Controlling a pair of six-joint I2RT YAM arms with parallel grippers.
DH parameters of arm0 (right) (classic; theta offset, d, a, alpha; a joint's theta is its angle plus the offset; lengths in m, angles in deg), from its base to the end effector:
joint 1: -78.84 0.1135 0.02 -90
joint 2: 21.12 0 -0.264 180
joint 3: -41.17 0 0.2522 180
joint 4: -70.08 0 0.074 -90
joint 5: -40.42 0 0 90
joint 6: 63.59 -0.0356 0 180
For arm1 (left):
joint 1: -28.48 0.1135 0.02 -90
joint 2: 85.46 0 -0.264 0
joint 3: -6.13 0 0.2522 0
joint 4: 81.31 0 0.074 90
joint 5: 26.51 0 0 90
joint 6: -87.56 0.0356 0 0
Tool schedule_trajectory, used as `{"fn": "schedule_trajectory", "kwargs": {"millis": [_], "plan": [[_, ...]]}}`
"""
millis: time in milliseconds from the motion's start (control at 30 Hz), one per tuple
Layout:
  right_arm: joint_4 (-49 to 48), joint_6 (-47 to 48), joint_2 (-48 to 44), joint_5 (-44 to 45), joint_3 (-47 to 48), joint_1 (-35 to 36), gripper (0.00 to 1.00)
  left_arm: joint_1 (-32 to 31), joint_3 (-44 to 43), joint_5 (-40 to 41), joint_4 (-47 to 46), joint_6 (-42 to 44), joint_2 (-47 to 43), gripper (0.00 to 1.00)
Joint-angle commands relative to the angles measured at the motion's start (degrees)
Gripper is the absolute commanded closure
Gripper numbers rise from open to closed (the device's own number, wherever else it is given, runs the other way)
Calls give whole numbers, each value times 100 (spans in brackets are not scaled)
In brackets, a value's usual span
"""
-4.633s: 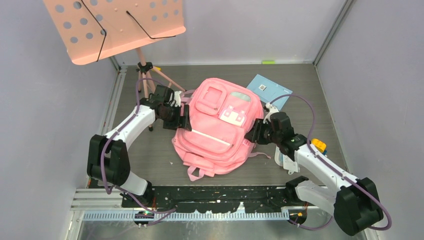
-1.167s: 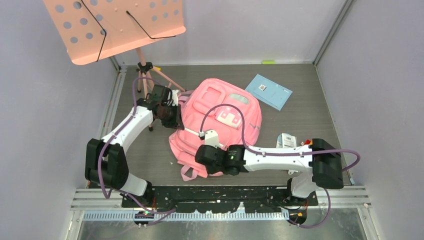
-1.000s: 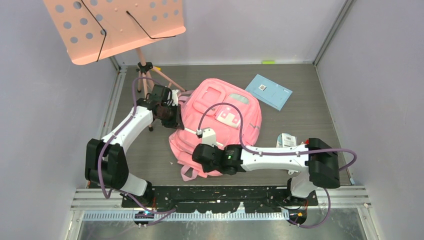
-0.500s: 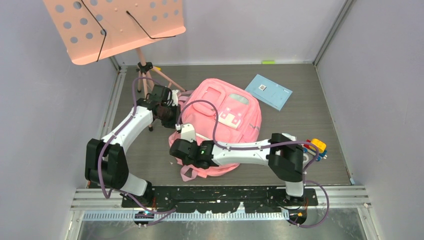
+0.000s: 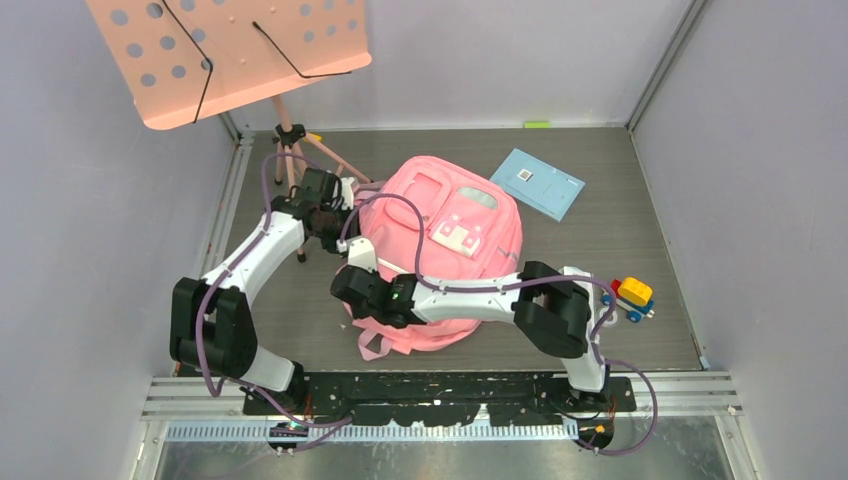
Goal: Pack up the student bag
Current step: Unzip the student bag at the center of the board.
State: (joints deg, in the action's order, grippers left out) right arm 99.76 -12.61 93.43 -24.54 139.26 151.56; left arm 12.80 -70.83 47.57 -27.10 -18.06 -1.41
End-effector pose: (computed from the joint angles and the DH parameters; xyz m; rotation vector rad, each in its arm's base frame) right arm 0.1466 0.4206 0.2056 -0.4744 2.2828 0.4846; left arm 0.2813 -0.0891 0.2500 0.0973 2.6818 -0.5462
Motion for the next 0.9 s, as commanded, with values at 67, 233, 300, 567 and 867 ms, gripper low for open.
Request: {"fn": "schedule_trajectory", "kwargs": {"millis": [67,233,300,567,867], "plan": [[-1165,637,-312,-449,245,-305,82,-75,-45,-136,68,-89,-272,100],[-960,847,-619,-1429,94,-386,56,-75,-87,327,144,101,-321,75],[-850,929,-860,-1722,-72,-426,42,-75,-73,467,136,124,-371,54],[-219,1017,-2236,-2087,-1030,-809,17,-95,-53,770,74,226,-463,7],[605,994,-3874,-1792,-1947,-2019,6,-1144,86,2809,-81,852,-1170,0]]}}
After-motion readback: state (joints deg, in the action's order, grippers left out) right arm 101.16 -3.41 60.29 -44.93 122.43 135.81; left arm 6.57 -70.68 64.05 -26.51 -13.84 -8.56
